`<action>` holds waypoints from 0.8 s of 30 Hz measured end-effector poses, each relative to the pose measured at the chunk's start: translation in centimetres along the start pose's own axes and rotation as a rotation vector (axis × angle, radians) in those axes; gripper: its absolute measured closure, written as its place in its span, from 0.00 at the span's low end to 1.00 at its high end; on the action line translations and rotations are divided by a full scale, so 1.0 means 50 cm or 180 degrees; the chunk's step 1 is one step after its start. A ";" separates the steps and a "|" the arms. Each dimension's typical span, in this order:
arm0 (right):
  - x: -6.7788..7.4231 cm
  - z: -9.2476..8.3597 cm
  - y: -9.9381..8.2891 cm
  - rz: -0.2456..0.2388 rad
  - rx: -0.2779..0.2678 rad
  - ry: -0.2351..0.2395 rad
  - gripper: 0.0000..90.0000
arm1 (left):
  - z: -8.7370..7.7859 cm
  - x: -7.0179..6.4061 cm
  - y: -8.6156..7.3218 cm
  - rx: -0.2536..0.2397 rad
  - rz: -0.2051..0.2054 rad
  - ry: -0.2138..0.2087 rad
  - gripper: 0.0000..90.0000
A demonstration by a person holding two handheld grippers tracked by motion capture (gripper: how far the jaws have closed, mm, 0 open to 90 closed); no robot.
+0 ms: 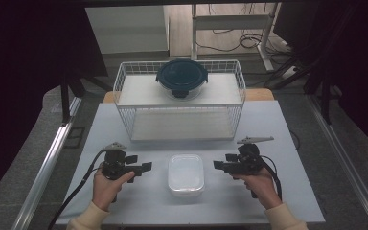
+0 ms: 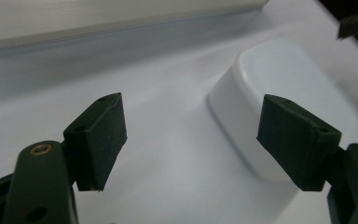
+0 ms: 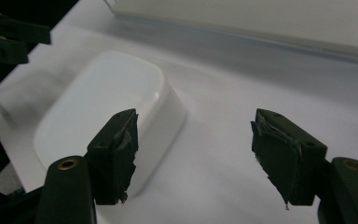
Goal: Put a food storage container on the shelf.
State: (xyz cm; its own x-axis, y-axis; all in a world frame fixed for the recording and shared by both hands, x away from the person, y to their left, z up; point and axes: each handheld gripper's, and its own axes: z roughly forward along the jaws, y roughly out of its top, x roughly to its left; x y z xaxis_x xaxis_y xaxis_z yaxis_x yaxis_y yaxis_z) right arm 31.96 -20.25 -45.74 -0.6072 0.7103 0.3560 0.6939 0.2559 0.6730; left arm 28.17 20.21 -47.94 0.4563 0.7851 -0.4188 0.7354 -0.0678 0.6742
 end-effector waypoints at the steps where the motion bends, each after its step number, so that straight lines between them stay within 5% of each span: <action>1: 0.007 0.002 0.008 0.0016 -0.0040 0.0020 0.35 | 0.001 0.000 0.003 -0.0017 -0.0036 0.0014 0.25; 7: 0.027 0.025 0.032 0.0023 0.0043 0.0083 0.35 | 0.032 -0.010 0.019 0.0050 -0.0320 -0.0293 0.26; 9: 0.024 0.033 0.034 0.0132 0.0008 0.0102 0.36 | 0.045 -0.012 0.018 0.0092 -0.0396 -0.0439 0.26; 10: 0.021 0.045 0.028 0.0226 0.0000 0.0197 0.36 | 0.050 -0.013 0.016 0.0120 -0.0406 -0.0461 0.26; 24: 0.011 0.078 -0.015 0.0278 0.0248 0.0421 0.44 | 0.078 -0.013 0.001 0.0241 -0.0440 -0.0688 0.31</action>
State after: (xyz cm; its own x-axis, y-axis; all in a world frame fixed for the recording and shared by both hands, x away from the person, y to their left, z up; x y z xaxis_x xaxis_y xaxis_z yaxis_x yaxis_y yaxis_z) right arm 32.63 -17.48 -48.58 -0.5854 0.6408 0.4966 0.7710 0.2506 0.5855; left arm 29.87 17.30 -49.99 0.4392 0.6411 -0.6294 0.8299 -0.0213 0.5574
